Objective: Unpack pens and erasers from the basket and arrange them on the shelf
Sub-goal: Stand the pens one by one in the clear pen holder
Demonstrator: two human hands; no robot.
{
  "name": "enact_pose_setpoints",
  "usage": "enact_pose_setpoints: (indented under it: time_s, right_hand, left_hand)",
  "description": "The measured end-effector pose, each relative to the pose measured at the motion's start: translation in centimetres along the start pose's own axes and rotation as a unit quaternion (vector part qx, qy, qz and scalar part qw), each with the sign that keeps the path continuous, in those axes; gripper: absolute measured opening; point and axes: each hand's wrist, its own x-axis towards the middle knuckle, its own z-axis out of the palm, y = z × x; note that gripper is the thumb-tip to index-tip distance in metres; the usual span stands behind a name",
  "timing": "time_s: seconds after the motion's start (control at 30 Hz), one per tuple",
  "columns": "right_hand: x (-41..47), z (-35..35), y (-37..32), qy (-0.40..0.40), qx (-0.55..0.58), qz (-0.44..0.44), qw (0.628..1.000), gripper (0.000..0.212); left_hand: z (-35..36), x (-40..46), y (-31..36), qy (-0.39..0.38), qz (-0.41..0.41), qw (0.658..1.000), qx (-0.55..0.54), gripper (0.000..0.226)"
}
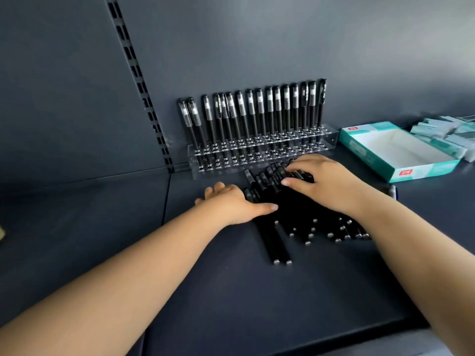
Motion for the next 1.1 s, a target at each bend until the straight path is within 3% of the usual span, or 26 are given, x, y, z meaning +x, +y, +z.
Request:
enact_pose_setpoints:
  time_s: [0.27,0.5,0.67,0.77,0.87,0.93,1.0,1.03,1.1]
  right_hand:
    - [0.0,0.3,0.5,-0.022,0.021,-0.005,1.0,0.039]
    - [-0.3,-0.1,0.6,-0.033,0.048,0.003,0.998,0.04]
    - [-0.5,0.0,0.3,-0.032,0.045,0.003,0.998,0.039]
    - [-0.6,0.0,0.1,-0.025,0.04,0.008,0.999,0.038]
    - [-0.3,0.1,-0.5,0.011,0.049,0.012,0.999,0.035]
    - [0.3,0.0,-1.7,0.045,0.059,0.046,0.996,0.037]
    - [1.3,-0.5,-3.1,0.064,0.102,0.09,0.989,0.043]
    - [2.0,-0.6,-3.8,0.063,0.18,0.11,0.975,0.045]
    - [2.7,-1.2,-5.4,0.042,0.411,0.158,0.897,0.04]
  left_hand:
    - [-2.0,0.7,-0.7,-0.062,0.002,0.992,-0.11,0.08]
    - [-2.5,-0.1,-2.2,-0.038,-0.014,0.984,-0.174,0.06]
    - [-2.5,-1.0,-1.6,0.02,-0.011,0.991,-0.135,0.066]
    - [-2.5,-1.4,-1.8,0.027,-0.013,0.986,-0.166,0.051]
    - [-2.6,-1.5,-2.9,0.016,0.0,0.953,-0.301,0.029]
    - [-2.9,-1.8,-3.4,-0.002,0.008,0.901,-0.433,0.015]
    - [-3.1,-2.1,-3.9,-0.004,0.035,0.867,-0.497,0.012]
    - [-3.1,-2.3,-4.1,-0.001,0.054,0.852,-0.522,0.009]
    - [-3.1,-2.8,-4.2,0.008,0.093,0.819,-0.566,0.005]
